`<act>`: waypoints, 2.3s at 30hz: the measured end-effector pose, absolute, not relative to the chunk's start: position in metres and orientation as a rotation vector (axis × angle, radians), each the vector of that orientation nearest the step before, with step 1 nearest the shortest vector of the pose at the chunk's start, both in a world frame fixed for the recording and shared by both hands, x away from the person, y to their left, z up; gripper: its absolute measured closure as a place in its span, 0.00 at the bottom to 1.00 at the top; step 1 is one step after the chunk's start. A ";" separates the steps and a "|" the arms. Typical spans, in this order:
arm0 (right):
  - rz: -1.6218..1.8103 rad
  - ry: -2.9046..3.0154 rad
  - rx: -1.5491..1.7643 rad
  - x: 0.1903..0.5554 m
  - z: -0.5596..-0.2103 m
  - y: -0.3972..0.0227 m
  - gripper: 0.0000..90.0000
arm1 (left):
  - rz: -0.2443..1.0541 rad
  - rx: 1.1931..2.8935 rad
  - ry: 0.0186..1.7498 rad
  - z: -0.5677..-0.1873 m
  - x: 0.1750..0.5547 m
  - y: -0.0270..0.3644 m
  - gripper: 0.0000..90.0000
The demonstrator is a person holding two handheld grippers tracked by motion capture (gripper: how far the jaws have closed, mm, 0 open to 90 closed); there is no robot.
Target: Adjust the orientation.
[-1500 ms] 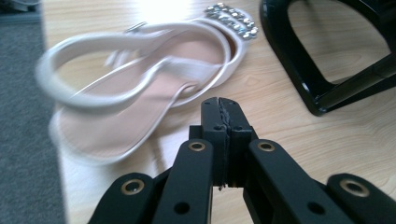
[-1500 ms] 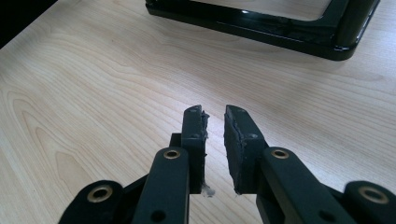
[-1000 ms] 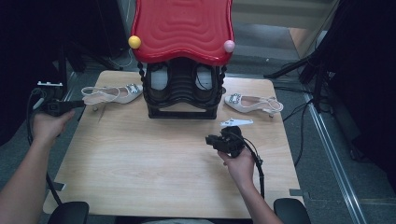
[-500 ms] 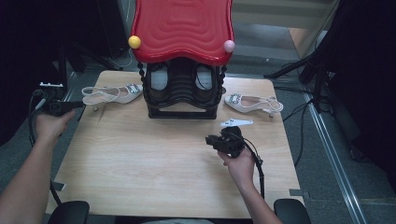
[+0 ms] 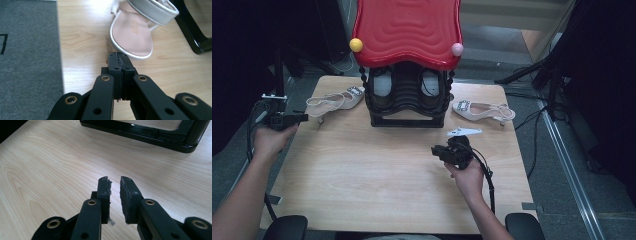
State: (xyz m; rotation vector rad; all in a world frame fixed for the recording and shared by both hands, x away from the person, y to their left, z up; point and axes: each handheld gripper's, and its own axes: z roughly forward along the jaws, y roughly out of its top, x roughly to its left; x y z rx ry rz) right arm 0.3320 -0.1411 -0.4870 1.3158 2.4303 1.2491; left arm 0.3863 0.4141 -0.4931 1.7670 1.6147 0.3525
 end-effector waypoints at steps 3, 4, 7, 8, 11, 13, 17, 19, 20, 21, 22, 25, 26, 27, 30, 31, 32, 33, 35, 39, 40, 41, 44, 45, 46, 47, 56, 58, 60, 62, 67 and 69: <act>1.249 2.430 1.318 0.332 -0.487 -0.141 0.89 | 0.331 1.766 1.607 -0.493 0.384 0.408 1.00; 1.250 2.432 1.319 0.332 -0.487 -0.141 0.89 | 0.328 1.773 1.604 -0.493 0.384 0.406 1.00; 1.249 2.432 1.312 0.331 -0.487 -0.141 0.89 | 0.322 1.783 1.588 -0.493 0.382 0.399 1.00; 1.248 2.430 1.313 0.331 -0.487 -0.141 0.89 | 0.315 1.789 1.582 -0.493 0.381 0.396 1.00; 1.247 2.428 1.318 0.331 -0.487 -0.141 0.89 | 0.304 1.789 1.574 -0.493 0.380 0.389 1.00; 1.248 2.428 1.318 0.331 -0.487 -0.141 0.89 | 0.294 1.806 1.561 -0.494 0.380 0.383 1.00; 1.248 2.428 1.318 0.331 -0.487 -0.141 0.89 | 0.260 1.826 1.551 -0.497 0.382 0.371 0.99; 1.249 2.428 1.319 0.331 -0.487 -0.141 0.89 | 0.256 1.825 1.551 -0.499 0.383 0.366 0.99; 1.248 2.428 1.318 0.331 -0.487 -0.142 0.89 | 0.246 1.815 1.553 -0.501 0.384 0.364 0.98; 1.249 2.426 1.317 0.331 -0.486 -0.142 0.89 | 0.235 1.810 1.550 -0.501 0.384 0.362 0.98; 1.253 2.425 1.316 0.331 -0.486 -0.142 0.89 | 0.238 1.810 1.547 -0.501 0.384 0.361 0.98; 1.252 2.422 1.323 0.331 -0.486 -0.143 0.89 | 0.226 1.795 1.548 -0.502 0.384 0.360 0.98; 1.250 2.421 1.323 0.332 -0.486 -0.143 0.89 | 0.223 1.796 1.546 -0.502 0.384 0.361 0.97; 1.252 2.421 1.321 0.331 -0.486 -0.143 0.89 | 0.233 1.796 1.553 -0.502 0.384 0.361 0.97; 1.254 2.417 1.320 0.331 -0.485 -0.144 0.89 | 0.241 1.795 1.559 -0.499 0.381 0.369 0.96; 1.255 2.414 1.321 0.331 -0.485 -0.144 0.89 | 0.249 1.797 1.563 -0.498 0.381 0.372 0.96; 1.255 2.413 1.324 0.331 -0.485 -0.145 0.89 | 0.261 1.794 1.571 -0.497 0.381 0.375 0.96; 1.252 2.414 1.324 0.331 -0.485 -0.145 0.89 | 0.268 1.782 1.574 -0.497 0.381 0.378 0.97; 1.253 2.420 1.320 0.331 -0.485 -0.144 0.89 | 0.285 1.753 1.591 -0.496 0.382 0.385 0.99; 1.250 2.422 1.318 0.331 -0.486 -0.143 0.89 | 0.305 1.722 1.621 -0.495 0.389 0.393 1.00; 1.250 2.421 1.323 0.331 -0.486 -0.143 0.89 | 0.303 1.719 1.621 -0.495 0.391 0.393 1.00; 1.250 2.421 1.324 0.331 -0.486 -0.143 0.89 | 0.298 1.718 1.621 -0.495 0.392 0.393 1.00; 1.250 2.419 1.324 0.331 -0.486 -0.144 0.89 | 0.284 1.732 1.604 -0.496 0.393 0.387 1.00; 1.250 2.418 1.325 0.331 -0.486 -0.144 0.89 | 0.285 1.736 1.606 -0.496 0.393 0.385 1.00; 1.251 2.418 1.327 0.331 -0.486 -0.144 0.89 | 0.275 1.741 1.600 -0.495 0.393 0.384 1.00; 1.249 2.420 1.327 0.332 -0.486 -0.144 0.89 | 0.276 1.741 1.595 -0.495 0.393 0.381 1.00; 1.248 2.421 1.326 0.331 -0.486 -0.143 0.89 | 0.234 1.760 1.576 -0.493 0.393 0.364 0.95; 1.248 2.421 1.325 0.331 -0.486 -0.143 0.89 | 0.232 1.757 1.586 -0.492 0.394 0.365 0.92; 1.246 2.421 1.322 0.331 -0.486 -0.143 0.89 | 0.233 1.734 1.603 -0.488 0.396 0.371 0.86; 1.245 2.420 1.324 0.331 -0.486 -0.144 0.89 | 0.242 1.718 1.608 -0.483 0.398 0.374 0.81; 1.246 2.418 1.324 0.331 -0.486 -0.144 0.89 | 0.269 1.712 1.603 -0.468 0.404 0.378 0.64; 1.249 2.418 1.326 0.331 -0.486 -0.144 0.88 | 0.249 1.723 1.594 -0.463 0.408 0.380 0.60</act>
